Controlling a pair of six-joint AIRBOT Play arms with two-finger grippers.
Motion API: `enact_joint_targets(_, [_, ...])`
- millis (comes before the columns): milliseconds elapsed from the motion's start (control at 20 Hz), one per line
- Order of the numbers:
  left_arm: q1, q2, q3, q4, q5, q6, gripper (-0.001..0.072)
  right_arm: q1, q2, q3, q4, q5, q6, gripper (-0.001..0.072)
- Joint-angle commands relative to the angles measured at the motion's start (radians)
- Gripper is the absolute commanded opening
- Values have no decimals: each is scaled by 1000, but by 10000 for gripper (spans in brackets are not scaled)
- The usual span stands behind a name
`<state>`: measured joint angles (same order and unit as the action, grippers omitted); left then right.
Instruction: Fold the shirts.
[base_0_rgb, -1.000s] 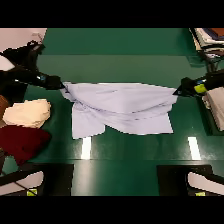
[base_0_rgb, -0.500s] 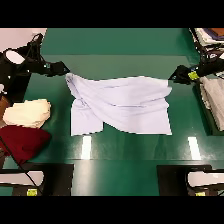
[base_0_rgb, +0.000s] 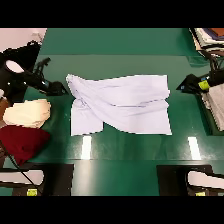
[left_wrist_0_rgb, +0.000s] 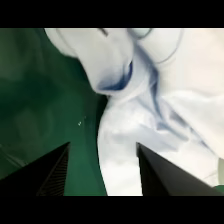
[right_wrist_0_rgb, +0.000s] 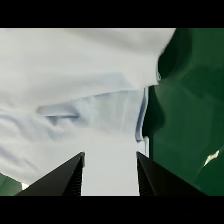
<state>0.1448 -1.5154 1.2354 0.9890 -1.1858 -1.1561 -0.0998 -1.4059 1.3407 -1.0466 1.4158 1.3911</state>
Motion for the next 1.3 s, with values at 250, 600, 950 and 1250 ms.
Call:
enact_joint_targets(250, [-128,-76,-100,-2,180,3,477,-37,122,-176,5,-17,-13,361])
enact_joint_targets(600, [-129,-73,-51,4,-51,9,32,-38,180,-183,-5,-25,-14,361])
enact_joint_targets(950, [-130,116,84,38,-142,4,30,-137,190,-183,-71,106,-14,362])
enact_joint_targets(1250, [-130,189,84,29,-169,-9,30,-140,190,-391,-148,110,-14,557])
